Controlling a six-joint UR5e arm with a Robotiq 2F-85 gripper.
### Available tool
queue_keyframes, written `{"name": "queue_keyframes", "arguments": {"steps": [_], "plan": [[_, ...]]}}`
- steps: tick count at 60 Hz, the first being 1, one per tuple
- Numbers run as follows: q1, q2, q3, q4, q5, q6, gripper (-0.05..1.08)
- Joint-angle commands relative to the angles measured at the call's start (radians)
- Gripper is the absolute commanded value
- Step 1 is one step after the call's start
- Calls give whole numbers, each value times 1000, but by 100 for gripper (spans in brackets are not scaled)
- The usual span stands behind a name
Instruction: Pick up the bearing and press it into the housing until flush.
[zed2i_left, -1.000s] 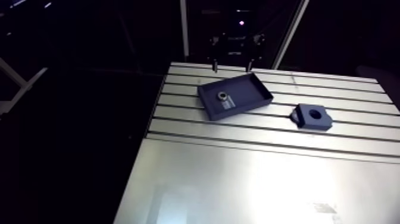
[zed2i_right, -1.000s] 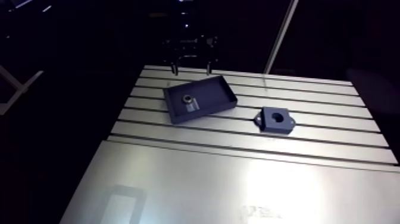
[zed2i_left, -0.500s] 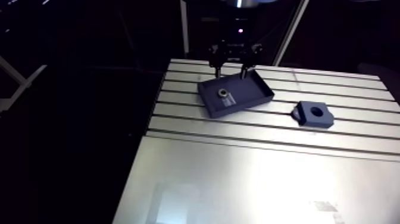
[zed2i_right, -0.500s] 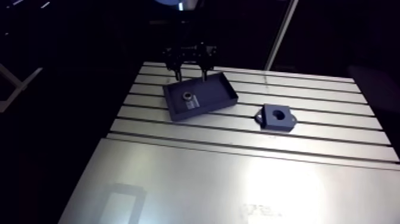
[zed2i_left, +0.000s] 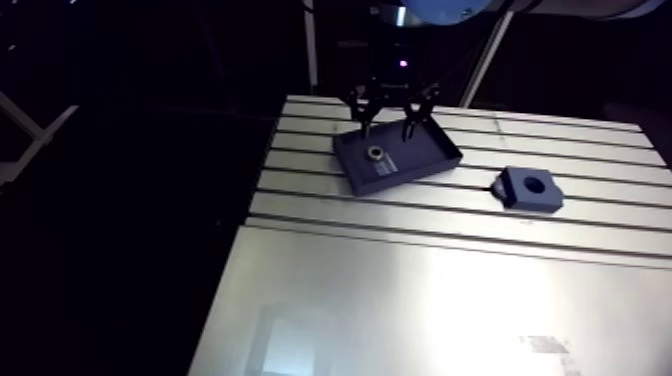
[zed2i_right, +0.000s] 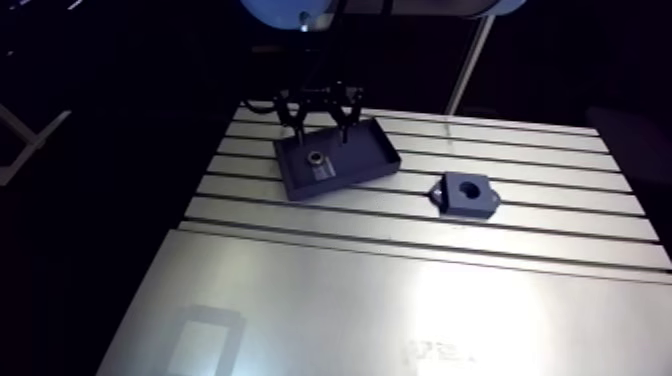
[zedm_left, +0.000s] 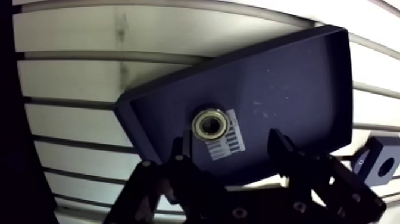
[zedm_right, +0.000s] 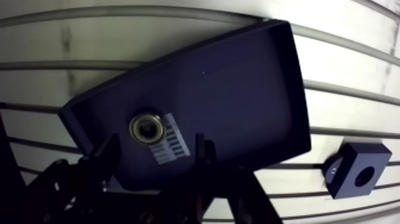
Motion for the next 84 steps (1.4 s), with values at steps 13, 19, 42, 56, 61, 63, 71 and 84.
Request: {"name": "queue_keyframes", "arguments": {"steps": [13, 19, 42, 56, 61, 63, 71, 84], "plan": [[13, 10, 8, -11, 2, 0, 28], [19, 12, 9, -12, 1, 0, 28], [21, 39, 11, -44, 1, -2, 32], [21, 46, 11, -46, 0, -2, 34], [21, 46, 11, -46, 0, -2, 35], [21, 46, 11, -46, 0, -3, 35], [20, 47, 12, -46, 0, -3, 36], [20, 55, 14, -46, 0, -5, 40]]}}
